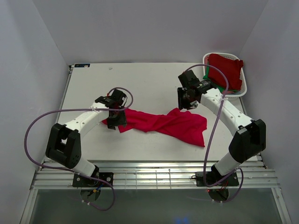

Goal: Fold and stack the t-shirts
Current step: Flatten out the tshirt

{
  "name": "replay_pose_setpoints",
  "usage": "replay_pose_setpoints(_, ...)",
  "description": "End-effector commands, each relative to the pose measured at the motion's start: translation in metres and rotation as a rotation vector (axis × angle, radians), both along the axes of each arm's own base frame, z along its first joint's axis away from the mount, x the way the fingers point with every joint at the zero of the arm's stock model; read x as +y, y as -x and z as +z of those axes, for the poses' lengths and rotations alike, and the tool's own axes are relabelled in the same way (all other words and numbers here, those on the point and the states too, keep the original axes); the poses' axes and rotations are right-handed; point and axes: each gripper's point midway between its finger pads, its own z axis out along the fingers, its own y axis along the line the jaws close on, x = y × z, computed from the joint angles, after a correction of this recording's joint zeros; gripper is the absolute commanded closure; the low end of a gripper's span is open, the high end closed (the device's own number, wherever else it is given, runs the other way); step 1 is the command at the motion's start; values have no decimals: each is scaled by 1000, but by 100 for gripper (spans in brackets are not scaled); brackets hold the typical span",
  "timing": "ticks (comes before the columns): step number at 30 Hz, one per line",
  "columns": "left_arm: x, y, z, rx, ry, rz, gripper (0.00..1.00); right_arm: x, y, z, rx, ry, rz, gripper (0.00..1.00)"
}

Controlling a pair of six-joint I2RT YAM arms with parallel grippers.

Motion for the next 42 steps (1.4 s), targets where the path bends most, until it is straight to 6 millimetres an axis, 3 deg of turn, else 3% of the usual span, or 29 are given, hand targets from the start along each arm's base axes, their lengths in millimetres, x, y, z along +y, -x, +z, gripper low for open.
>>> replay_pose_setpoints(1,2,-1,-8,-1,-3,36,39,8,-5,23,-69,-66,18,54)
replay_pose_setpoints(11,-2,-8,-47,15,-12,15,41,4,4,26,-84,-84,14,54)
replay_pose_setpoints(21,-8,-27,-42,-71,16,26,43,-3,14,23,-82,-71,11,54)
replay_pose_setpoints(26,-5,-23,-56,-38,-10,28,44,-3,16,22,-77,-77,14,54)
replay_pose_setpoints(29,2,-15,-66,-11,-39,36,53,-4,16,26,-88,-77,13,54)
replay_pose_setpoints(33,12,-5,-73,14,-80,49,85,-5,16,29,-98,-74,10,54)
replay_pose_setpoints(34,14,-4,-73,16,-89,52,100,-6,16,28,-95,-72,9,54)
replay_pose_setpoints(35,15,-2,-73,17,-93,52,100,-6,16,28,-97,-72,9,54)
replay_pose_setpoints(37,15,-1,-67,19,-91,50,100,-7,17,27,-93,-69,4,54)
replay_pose_setpoints(40,7,-16,-29,-44,-53,50,100,-10,16,27,-95,-53,-6,54)
replay_pose_setpoints(41,-4,-40,6,-126,-13,41,100,-11,15,29,-99,-49,-9,54)
replay_pose_setpoints(42,-6,-44,29,-141,-6,32,100,-12,14,30,-101,-46,-13,54)
